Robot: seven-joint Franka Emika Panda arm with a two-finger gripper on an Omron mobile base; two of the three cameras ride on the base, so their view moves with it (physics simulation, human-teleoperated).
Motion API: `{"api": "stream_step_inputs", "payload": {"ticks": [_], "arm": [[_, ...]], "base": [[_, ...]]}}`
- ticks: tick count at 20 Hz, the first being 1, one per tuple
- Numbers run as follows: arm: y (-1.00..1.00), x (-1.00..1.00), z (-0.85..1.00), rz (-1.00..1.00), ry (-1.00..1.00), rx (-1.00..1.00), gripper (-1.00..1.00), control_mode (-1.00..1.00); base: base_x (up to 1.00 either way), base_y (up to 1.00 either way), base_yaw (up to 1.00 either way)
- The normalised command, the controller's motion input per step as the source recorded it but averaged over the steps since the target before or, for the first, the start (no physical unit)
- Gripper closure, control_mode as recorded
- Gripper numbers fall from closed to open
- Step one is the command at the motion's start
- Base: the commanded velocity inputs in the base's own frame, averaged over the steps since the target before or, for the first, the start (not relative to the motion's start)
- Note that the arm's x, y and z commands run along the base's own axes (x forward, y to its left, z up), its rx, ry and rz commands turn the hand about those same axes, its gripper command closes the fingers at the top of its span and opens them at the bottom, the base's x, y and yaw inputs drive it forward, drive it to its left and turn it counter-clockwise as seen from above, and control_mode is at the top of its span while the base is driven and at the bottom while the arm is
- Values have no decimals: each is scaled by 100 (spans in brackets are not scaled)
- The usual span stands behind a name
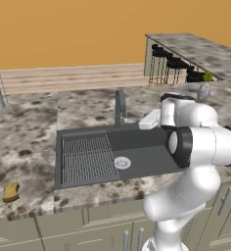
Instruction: Soak the sponge with water for a few seconds and then drop it inside the sink.
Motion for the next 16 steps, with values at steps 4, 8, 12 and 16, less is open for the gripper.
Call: {"api": "stream_step_inputs", "payload": {"ticks": [4,8,12,16], "arm": [[0,8,-17,0,0,0,-100,-100],[0,10,-1,0,0,0,-100,-100],[0,11,-3,0,0,0,-100,-100],[0,18,-9,0,0,0,-100,-100]], "base": [[0,0,0],[0,0,0],[0,0,0],[0,0,0]]}}
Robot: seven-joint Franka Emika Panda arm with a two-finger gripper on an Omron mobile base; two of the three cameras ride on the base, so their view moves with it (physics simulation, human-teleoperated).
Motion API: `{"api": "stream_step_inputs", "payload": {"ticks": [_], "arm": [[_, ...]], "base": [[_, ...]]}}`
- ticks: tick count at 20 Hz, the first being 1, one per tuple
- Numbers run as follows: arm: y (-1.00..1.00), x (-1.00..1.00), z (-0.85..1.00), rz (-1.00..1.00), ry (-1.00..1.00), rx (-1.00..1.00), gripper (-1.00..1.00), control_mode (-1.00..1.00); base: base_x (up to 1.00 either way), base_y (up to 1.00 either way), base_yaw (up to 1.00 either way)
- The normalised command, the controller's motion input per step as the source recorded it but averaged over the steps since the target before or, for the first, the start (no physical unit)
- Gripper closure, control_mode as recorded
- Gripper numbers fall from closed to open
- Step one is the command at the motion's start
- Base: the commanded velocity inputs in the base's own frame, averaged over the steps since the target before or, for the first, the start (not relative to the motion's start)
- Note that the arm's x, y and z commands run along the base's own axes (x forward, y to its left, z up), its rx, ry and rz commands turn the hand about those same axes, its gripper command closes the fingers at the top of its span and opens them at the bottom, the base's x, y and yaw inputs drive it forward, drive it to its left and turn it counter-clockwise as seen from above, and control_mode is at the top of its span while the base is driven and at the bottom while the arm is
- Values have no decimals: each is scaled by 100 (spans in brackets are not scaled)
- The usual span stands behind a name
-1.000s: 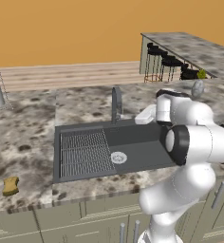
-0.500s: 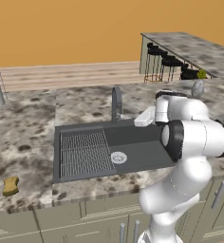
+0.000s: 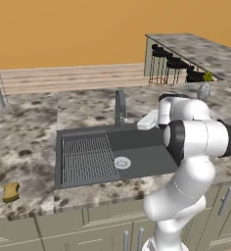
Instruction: Soak the sponge with water for a few seconds and then drop it inside the sink.
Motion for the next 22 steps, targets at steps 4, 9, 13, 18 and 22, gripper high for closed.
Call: {"api": "stream_step_inputs", "payload": {"ticks": [4,9,13,18,22], "arm": [[0,15,-13,0,0,0,-100,-100],[0,19,-16,0,0,0,-100,-100],[0,25,-16,0,0,0,-100,-100],[0,35,-1,0,0,0,-100,-100],[0,29,0,0,0,0,-100,-100]], "base": [[0,0,0],[0,0,0],[0,0,0],[0,0,0],[0,0,0]]}}
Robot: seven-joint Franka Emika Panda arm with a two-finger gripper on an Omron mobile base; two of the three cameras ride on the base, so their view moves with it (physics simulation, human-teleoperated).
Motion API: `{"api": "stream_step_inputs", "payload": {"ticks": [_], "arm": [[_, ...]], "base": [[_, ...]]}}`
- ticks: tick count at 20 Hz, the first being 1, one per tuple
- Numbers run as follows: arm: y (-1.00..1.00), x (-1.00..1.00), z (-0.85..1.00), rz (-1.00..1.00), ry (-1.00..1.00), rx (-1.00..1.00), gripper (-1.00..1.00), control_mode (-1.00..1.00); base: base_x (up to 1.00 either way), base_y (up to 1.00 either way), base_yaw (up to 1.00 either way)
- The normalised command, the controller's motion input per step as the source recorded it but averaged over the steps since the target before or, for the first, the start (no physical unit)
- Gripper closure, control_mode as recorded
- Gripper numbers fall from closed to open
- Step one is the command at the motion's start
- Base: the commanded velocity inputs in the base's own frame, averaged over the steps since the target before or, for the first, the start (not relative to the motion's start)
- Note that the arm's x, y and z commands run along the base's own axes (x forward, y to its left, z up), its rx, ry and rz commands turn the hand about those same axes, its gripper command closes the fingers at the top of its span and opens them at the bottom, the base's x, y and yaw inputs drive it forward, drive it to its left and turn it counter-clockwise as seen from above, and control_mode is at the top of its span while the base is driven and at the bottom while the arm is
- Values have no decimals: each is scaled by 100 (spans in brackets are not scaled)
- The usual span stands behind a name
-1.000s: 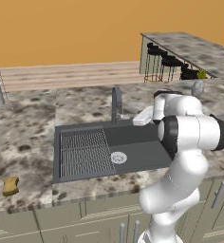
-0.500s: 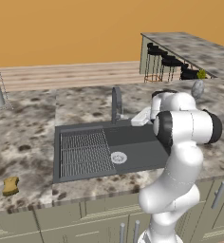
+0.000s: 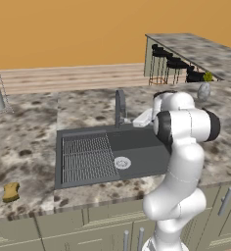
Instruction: Soak the sponge with water for a few seconds and then drop it inside the sink.
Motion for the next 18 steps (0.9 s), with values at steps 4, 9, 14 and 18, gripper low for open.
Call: {"api": "stream_step_inputs", "payload": {"ticks": [4,9,14,18], "arm": [[0,25,0,0,0,0,-100,-100],[0,23,-4,0,0,0,-100,-100],[0,18,-12,0,0,0,-100,-100],[0,10,-22,0,0,0,-100,-100]], "base": [[0,0,0],[0,0,0],[0,0,0],[0,0,0]]}}
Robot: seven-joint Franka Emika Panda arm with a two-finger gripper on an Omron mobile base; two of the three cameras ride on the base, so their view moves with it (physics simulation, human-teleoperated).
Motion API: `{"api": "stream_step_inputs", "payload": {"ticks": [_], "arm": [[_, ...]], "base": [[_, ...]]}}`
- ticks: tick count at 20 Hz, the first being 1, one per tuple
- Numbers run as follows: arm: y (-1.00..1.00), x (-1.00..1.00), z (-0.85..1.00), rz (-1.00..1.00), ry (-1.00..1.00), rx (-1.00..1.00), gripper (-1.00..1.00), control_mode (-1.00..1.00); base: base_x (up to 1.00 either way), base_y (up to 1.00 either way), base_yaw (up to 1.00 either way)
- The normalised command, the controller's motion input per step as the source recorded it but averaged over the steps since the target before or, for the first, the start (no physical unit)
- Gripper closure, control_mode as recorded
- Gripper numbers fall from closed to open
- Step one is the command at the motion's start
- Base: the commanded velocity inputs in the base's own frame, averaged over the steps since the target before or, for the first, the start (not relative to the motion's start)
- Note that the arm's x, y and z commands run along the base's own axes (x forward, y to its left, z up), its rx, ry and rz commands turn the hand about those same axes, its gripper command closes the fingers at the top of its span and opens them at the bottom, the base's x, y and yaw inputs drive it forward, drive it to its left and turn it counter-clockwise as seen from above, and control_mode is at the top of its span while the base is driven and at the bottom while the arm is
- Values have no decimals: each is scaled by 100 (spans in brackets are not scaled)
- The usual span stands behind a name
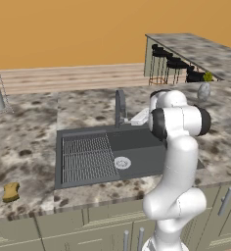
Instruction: Soak the sponge with water for a few seconds and then drop it inside the sink.
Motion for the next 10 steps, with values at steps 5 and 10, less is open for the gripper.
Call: {"api": "stream_step_inputs", "payload": {"ticks": [5,10], "arm": [[3,12,-20,0,0,0,-100,-100],[2,20,-2,0,0,0,-100,-100]], "base": [[0,0,0],[0,0,0]]}}
